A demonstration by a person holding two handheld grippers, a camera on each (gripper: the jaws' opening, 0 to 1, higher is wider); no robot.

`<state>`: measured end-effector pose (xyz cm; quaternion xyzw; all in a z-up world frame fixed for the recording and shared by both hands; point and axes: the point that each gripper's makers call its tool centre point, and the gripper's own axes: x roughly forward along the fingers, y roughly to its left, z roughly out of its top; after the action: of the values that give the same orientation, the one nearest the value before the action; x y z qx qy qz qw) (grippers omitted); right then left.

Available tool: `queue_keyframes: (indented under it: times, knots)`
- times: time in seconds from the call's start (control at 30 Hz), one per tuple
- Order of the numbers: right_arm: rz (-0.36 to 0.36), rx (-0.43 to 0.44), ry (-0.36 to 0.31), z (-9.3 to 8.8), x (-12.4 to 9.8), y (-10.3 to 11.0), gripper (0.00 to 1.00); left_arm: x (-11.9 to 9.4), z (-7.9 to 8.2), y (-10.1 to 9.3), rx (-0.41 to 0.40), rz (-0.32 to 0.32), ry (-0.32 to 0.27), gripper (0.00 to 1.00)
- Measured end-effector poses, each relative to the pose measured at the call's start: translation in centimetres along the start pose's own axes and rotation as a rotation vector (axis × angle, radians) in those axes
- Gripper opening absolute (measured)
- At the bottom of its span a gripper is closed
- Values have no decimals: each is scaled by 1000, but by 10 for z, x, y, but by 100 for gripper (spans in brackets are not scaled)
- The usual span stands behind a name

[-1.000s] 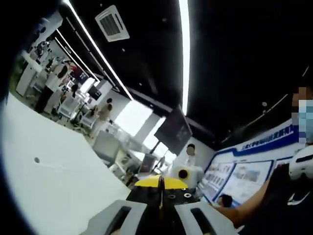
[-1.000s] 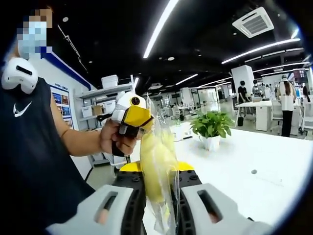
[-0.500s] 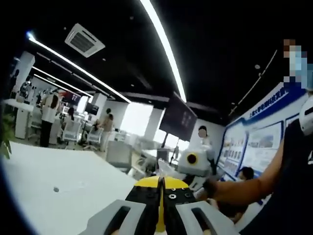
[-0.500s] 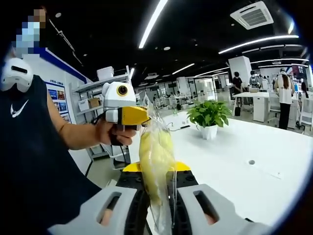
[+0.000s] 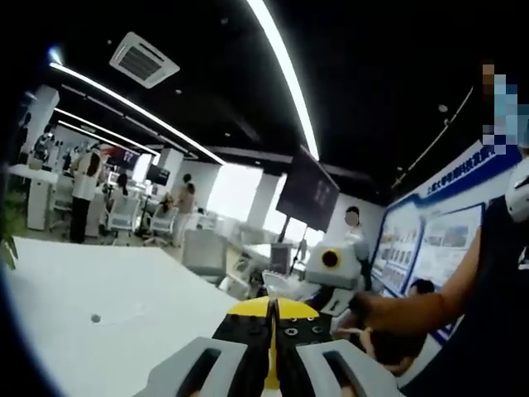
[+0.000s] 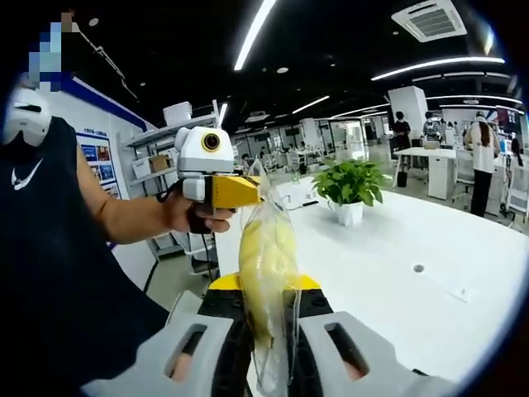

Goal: Compare the silicone blocks by pressing each to a similar depth, holding the contact briefly, and releasing to observe deformation and rebound differences across the visible hardness samples.

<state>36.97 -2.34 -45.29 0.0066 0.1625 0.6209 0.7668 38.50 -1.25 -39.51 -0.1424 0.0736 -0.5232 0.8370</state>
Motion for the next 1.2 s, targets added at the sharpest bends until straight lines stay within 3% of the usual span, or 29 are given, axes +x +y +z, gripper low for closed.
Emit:
queue_keyframes:
  times: [0.07, 0.2, 0.47, 0.73, 1.0, 1.2]
  knots:
    - [5, 5, 7, -2, -1, -4, 4, 3, -1, 2, 33, 20, 6, 0]
    - [19, -13, 12, -2, -2, -7, 3, 5, -2, 4, -2, 32, 8, 0]
    - [28, -22, 17, -4, 2, -10, 2, 3, -3, 8, 40, 49, 11, 0]
    - [8, -2, -8, 3, 10, -3, 1, -7, 5, 6, 50, 18, 29, 0]
    - [48, -19, 13, -1, 25, 1, 1, -20, -1, 11, 64, 57, 49, 0]
    - [68, -46, 24, -5, 23, 0, 0, -20, -7, 9, 94, 71, 33, 0]
